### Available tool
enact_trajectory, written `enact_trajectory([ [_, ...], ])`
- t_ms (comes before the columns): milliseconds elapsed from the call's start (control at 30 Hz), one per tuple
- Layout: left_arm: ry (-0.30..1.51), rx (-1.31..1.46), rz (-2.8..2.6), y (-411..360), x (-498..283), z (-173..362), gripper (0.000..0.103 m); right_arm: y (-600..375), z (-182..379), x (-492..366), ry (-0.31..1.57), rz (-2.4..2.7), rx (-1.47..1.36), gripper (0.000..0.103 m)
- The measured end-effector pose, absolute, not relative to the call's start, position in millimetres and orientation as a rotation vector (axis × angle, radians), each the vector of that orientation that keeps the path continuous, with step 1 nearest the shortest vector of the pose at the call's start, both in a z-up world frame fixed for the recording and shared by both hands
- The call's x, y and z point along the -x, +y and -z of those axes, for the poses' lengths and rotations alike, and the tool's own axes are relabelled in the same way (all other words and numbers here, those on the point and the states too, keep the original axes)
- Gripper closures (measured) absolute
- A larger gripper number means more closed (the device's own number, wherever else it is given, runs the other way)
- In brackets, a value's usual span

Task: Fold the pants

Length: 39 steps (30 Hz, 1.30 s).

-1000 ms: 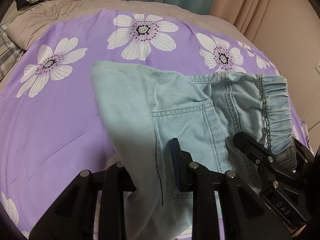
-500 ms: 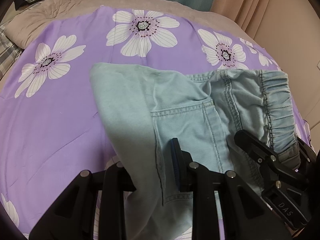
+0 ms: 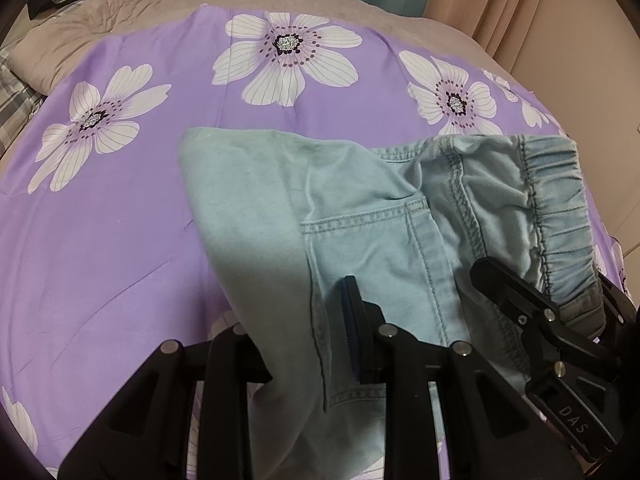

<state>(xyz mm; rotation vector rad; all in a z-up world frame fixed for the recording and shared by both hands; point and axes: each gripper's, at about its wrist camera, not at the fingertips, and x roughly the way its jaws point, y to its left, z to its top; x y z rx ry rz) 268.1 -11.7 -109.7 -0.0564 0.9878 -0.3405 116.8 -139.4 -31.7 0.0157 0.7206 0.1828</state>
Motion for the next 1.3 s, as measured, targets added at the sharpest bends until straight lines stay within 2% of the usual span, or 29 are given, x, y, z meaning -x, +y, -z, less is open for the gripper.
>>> enact_trajectory([
  [1300,1.019,0.01,0.327,-17.1,-276.1,117.9,0.078,-137.9,40.7,-120.9,0.772,-0.154,-0.039,0.063],
])
